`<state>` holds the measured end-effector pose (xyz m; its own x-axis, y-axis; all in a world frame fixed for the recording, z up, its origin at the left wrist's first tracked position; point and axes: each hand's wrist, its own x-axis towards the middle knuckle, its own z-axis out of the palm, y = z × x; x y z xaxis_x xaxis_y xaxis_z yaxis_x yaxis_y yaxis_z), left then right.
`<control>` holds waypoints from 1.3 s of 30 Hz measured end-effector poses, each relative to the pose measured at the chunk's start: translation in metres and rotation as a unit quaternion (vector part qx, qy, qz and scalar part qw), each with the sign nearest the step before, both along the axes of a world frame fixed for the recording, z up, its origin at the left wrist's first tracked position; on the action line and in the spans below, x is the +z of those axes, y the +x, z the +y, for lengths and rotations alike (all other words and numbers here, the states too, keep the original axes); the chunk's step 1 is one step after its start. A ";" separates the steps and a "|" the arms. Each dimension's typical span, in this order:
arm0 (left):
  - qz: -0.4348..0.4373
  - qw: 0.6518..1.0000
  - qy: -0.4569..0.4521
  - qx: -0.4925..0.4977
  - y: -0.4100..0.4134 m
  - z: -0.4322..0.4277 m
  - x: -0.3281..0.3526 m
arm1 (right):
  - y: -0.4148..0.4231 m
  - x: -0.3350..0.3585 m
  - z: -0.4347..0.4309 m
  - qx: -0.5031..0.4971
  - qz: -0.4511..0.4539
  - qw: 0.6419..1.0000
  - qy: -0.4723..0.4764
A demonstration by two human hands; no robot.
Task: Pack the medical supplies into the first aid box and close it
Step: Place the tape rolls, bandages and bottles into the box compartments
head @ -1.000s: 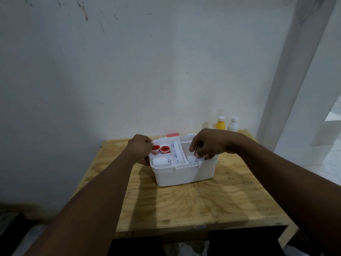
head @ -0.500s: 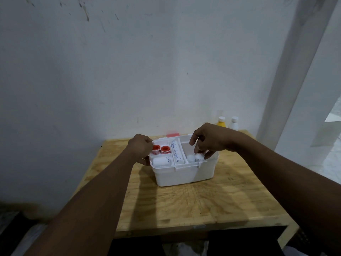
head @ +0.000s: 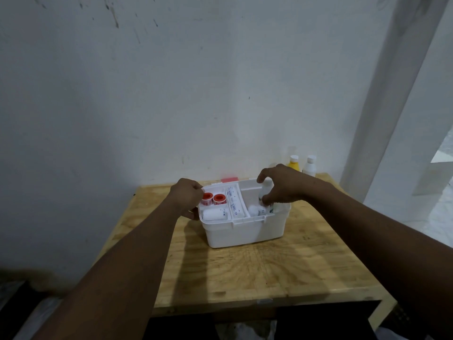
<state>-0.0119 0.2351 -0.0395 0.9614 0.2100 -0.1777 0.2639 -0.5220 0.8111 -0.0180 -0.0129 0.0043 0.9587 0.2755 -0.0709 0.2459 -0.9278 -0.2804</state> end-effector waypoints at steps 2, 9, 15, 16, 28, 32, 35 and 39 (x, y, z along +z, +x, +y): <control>0.000 1.000 -0.001 -0.001 0.000 0.000 0.000 | 0.003 0.002 0.001 0.009 0.011 1.000 -0.005; 0.003 1.000 -0.002 0.000 0.001 0.000 0.000 | 0.012 0.004 0.005 0.007 0.059 0.998 0.030; 0.006 1.000 0.003 0.000 0.002 0.000 0.000 | 0.013 0.000 0.003 0.016 0.076 0.994 0.074; 0.006 1.000 0.004 0.000 0.002 0.000 0.000 | 0.012 0.000 0.003 0.025 0.071 0.995 0.071; -0.001 1.000 0.021 -0.001 0.002 -0.001 0.000 | 0.005 0.006 0.008 0.087 0.066 0.993 0.048; -0.003 1.000 0.022 -0.003 0.001 -0.001 0.000 | 0.006 0.004 0.009 0.075 0.058 0.993 0.071; -0.005 1.000 0.023 -0.004 0.000 -0.001 0.001 | 0.006 0.003 0.008 0.063 0.060 0.992 0.090; -0.002 1.000 0.019 -0.003 0.000 -0.001 0.001 | 0.006 0.000 0.008 0.051 0.060 0.992 0.103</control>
